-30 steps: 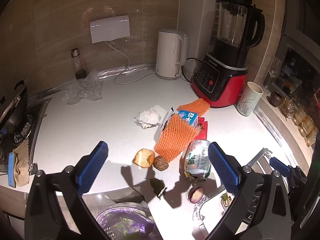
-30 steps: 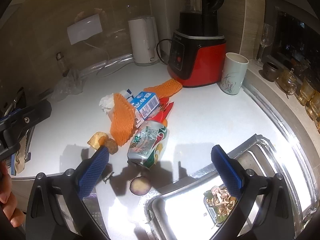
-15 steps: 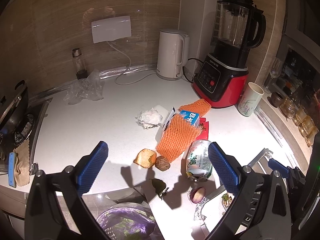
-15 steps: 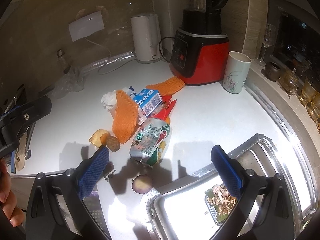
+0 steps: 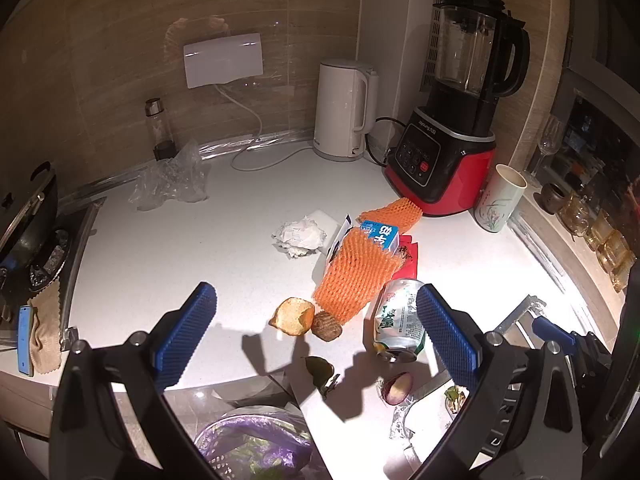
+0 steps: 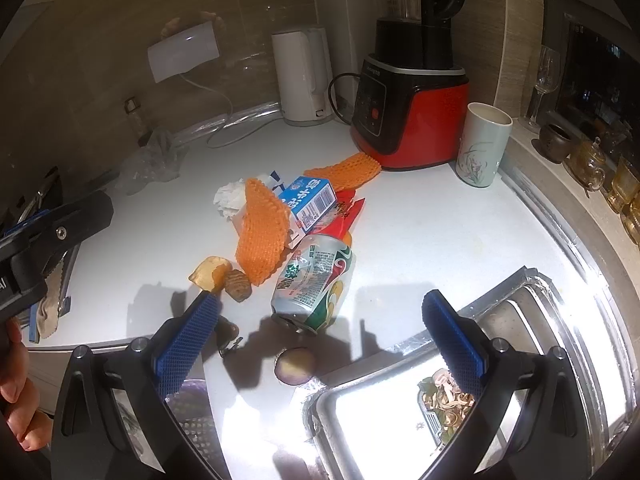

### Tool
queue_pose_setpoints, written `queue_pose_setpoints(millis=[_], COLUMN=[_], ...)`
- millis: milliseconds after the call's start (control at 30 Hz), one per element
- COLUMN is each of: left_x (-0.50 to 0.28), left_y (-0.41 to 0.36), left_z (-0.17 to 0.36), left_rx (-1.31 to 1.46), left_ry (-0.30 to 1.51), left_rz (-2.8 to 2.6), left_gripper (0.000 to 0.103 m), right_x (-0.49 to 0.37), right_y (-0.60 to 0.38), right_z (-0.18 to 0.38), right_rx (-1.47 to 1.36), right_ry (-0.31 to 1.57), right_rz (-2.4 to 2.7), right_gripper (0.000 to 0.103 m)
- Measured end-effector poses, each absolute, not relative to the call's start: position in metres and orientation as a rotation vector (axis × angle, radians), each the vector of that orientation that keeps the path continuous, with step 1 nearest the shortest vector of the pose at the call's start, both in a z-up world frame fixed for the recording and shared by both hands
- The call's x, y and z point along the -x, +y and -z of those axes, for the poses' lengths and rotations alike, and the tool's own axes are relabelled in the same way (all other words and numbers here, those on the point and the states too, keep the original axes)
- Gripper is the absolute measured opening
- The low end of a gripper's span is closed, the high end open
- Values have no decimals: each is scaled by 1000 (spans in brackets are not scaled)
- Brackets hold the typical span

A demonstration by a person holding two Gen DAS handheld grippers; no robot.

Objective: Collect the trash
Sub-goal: 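Move both tools toward the orange foam net and soda can on the counter, then grasp the orange foam net with the left tool while the right tool grasps the soda can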

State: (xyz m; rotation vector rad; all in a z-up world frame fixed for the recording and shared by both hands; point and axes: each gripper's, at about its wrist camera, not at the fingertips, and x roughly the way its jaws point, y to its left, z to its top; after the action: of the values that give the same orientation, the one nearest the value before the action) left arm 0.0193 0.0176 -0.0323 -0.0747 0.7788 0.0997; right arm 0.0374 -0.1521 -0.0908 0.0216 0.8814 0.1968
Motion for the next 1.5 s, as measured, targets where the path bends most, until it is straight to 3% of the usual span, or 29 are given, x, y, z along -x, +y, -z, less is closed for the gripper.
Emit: queue_pose_setpoints(millis=[967,1500], left_x=[-16,-35], left_y=[19,24], left_z=[35,73], left_rx=[67,24], left_ry=[773,807], left_rz=[-121,-73], left_gripper=[96,96], right_x=[-36,-60], right_y=[-147,-163], right_z=[93,126], right_rx=[-6,18], right_ry=[884,915], right_rz=[-214,-166], right_gripper=[101,101])
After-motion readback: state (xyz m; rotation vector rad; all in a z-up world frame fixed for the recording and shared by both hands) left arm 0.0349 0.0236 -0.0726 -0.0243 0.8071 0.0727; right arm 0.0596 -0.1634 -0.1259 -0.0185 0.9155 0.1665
